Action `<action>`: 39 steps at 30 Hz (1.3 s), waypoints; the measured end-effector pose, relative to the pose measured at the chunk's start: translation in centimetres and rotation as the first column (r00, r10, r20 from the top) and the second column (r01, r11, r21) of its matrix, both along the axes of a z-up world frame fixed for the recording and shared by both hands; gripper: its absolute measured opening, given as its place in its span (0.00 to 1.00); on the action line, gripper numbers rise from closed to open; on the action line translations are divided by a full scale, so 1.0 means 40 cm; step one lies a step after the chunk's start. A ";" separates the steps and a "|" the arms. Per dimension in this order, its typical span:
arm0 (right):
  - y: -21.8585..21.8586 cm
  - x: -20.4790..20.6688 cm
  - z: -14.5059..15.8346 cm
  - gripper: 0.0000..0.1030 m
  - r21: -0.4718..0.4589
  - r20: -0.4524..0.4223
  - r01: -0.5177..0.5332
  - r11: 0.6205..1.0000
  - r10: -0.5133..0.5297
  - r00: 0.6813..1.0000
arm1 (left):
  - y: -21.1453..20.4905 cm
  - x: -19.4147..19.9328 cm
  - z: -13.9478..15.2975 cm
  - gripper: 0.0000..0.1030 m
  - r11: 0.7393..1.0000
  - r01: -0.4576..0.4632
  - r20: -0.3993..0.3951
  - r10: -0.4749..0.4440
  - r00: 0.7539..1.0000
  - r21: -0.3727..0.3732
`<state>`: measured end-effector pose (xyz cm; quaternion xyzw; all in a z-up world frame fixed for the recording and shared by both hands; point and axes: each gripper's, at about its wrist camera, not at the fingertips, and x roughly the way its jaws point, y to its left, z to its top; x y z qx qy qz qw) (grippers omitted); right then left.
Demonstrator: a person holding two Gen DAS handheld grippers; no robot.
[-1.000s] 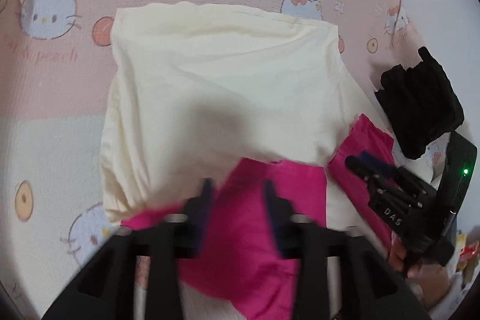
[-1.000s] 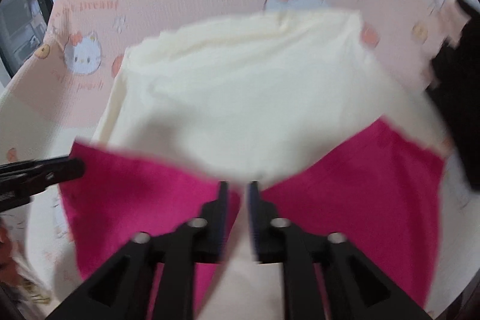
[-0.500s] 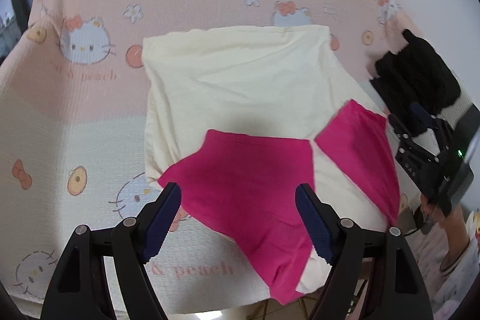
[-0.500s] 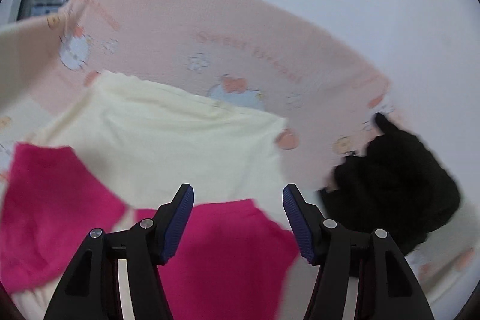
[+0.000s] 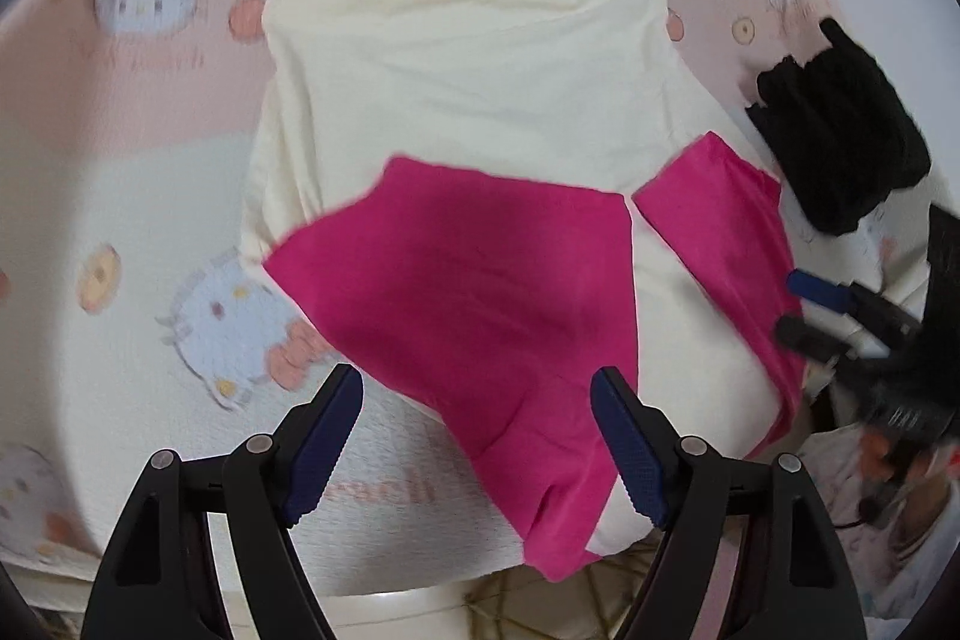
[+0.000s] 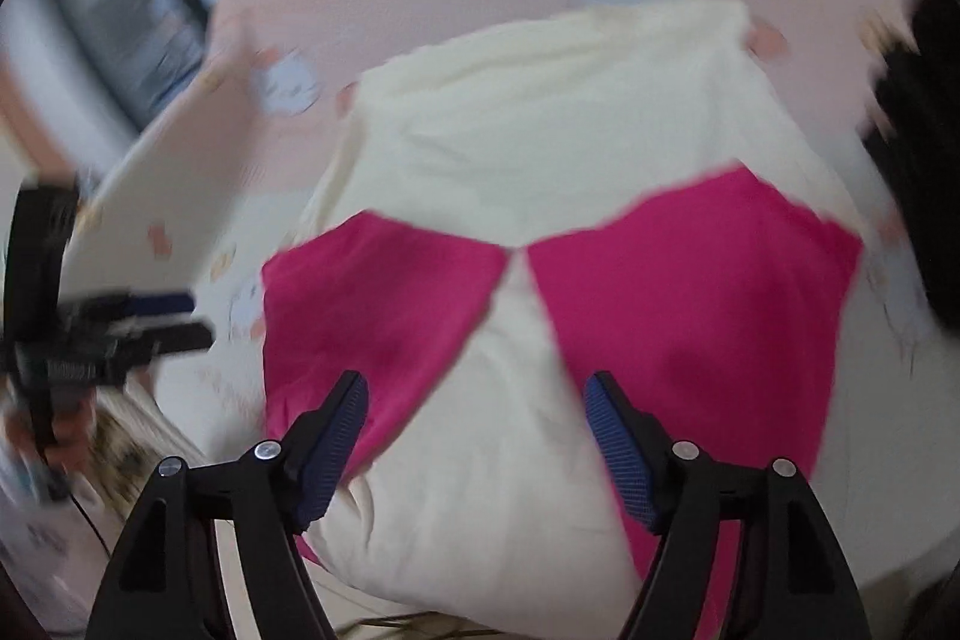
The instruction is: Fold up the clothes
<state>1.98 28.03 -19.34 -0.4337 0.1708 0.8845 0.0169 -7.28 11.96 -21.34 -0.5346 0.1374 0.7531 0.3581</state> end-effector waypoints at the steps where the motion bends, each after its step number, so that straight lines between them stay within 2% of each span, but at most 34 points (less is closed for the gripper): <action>1: -0.022 -0.012 -0.005 0.75 0.022 0.013 -0.018 1.000 0.018 1.000 | -0.005 -0.007 -0.018 0.75 1.000 -0.017 0.019 0.017 1.000 -0.002; 3: -0.046 -0.034 -0.027 0.75 -0.010 0.049 -0.036 0.999 0.037 0.998 | -0.015 -0.020 -0.053 0.75 0.999 -0.053 0.061 0.053 0.997 -0.005; 7: -0.066 -0.072 -0.078 0.75 -0.146 0.116 -0.023 0.989 0.040 0.992 | -0.039 -0.014 -0.087 0.75 0.994 -0.097 0.133 0.090 0.987 0.049; 11: -0.081 -0.110 -0.089 0.75 -0.095 0.171 0.013 0.995 0.003 0.985 | -0.032 0.018 -0.097 0.75 0.997 -0.079 0.085 0.078 0.993 0.009; 16: -0.079 -0.136 -0.088 0.75 -0.048 0.189 0.085 0.995 -0.074 0.979 | 0.016 0.067 -0.104 0.75 0.999 0.009 -0.002 -0.009 1.000 -0.041; 18: -0.085 -0.147 -0.091 0.75 -0.047 0.209 0.080 0.996 -0.068 0.975 | 0.038 0.072 -0.116 0.75 0.998 0.031 -0.032 -0.032 0.999 -0.062; 20: -0.089 -0.148 -0.107 0.75 -0.054 0.222 0.073 0.996 -0.059 0.973 | 0.054 0.063 -0.153 0.75 0.996 0.045 0.000 -0.045 0.999 -0.080; 22: -0.091 -0.143 -0.130 0.76 -0.065 0.233 0.074 0.995 -0.057 0.971 | 0.061 0.050 -0.209 0.75 0.994 0.057 0.087 -0.049 0.995 -0.096; 25: -0.076 -0.115 -0.189 0.87 -0.100 0.237 0.111 0.989 -0.084 0.968 | 0.067 0.075 -0.225 0.86 0.992 0.081 0.028 -0.079 0.996 -0.097; 26: -0.081 -0.103 -0.185 0.99 -0.114 0.186 0.098 0.989 -0.075 0.980 | 0.071 0.083 -0.228 0.87 0.990 0.088 0.014 -0.087 0.996 -0.108; 28: -0.088 -0.100 -0.186 1.00 -0.094 0.187 0.102 0.990 -0.083 0.979 | 0.077 0.097 -0.235 0.90 0.987 0.099 -0.011 -0.101 0.995 -0.125; 31: -0.114 -0.108 -0.187 1.00 -0.007 0.210 0.082 0.997 -0.078 0.975 | 0.070 0.085 -0.236 0.96 0.993 0.086 0.022 -0.084 0.996 -0.086; 34: -0.136 -0.112 -0.189 1.00 0.073 0.225 0.050 0.996 -0.065 0.972 | 0.072 0.093 -0.242 1.00 0.985 0.145 0.017 -0.144 0.989 -0.091; 37: -0.128 -0.114 -0.187 1.00 0.081 0.226 0.072 0.994 -0.089 0.970 | 0.074 0.109 -0.247 1.00 0.981 0.158 -0.022 -0.162 0.987 -0.113; 39: -0.107 -0.118 -0.182 1.00 0.044 0.214 0.107 0.993 -0.114 0.970 | 0.073 0.111 -0.247 1.00 0.983 0.143 -0.028 -0.147 0.989 -0.118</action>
